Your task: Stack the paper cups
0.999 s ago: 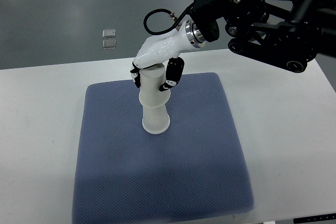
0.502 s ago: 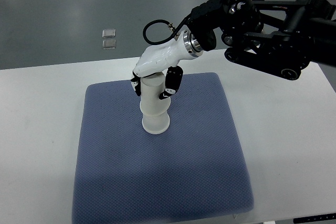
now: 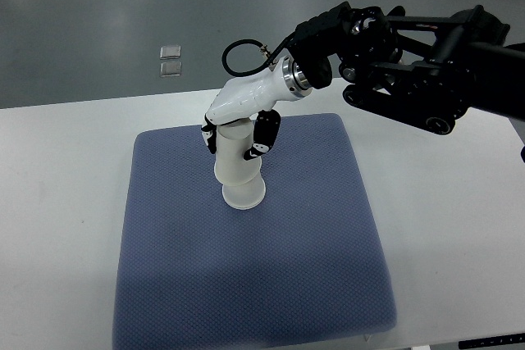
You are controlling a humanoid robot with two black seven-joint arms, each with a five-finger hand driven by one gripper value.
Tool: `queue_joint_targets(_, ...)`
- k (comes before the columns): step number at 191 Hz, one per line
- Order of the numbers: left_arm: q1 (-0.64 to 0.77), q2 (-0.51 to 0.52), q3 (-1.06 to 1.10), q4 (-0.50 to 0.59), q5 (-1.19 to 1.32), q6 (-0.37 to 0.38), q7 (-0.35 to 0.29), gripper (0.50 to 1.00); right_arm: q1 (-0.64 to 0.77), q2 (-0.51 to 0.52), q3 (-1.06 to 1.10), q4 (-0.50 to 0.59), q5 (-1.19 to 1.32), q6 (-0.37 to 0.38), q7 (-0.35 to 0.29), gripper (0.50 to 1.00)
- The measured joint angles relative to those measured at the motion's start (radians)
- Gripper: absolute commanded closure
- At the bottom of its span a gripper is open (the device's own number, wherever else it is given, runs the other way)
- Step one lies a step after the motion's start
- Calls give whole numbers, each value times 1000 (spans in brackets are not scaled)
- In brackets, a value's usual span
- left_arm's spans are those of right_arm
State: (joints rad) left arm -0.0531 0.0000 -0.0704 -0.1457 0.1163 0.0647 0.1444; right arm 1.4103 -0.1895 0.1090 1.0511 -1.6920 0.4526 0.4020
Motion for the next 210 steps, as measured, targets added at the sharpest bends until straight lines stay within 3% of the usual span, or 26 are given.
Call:
queue_joint_targets(12, 0, 0, 0, 0, 0, 0, 0, 500, -6, 7, 0, 0, 0, -1, -1, 777)
queue_joint_targets(53, 0, 0, 0, 0, 0, 0, 0, 500, -14, 13, 0, -8, 0, -11, -2, 669)
queue_joint_targets(76, 0, 0, 0, 0, -1, 0, 0, 500, -22, 13, 0, -22, -1, -20, -2, 640)
queue_joint_targets(146, 0, 0, 0, 0, -1, 0, 0, 500, -25, 15, 1, -31, 0, -33, -2, 638)
queue_joint_targets(160, 0, 0, 0, 0, -1, 0, 0, 500, -25, 14, 1, -31, 0, -34, -2, 593)
queue_joint_targets(210, 0, 0, 0, 0, 0, 0, 0, 500, -18, -37, 38, -53, 9, -37, -2, 589)
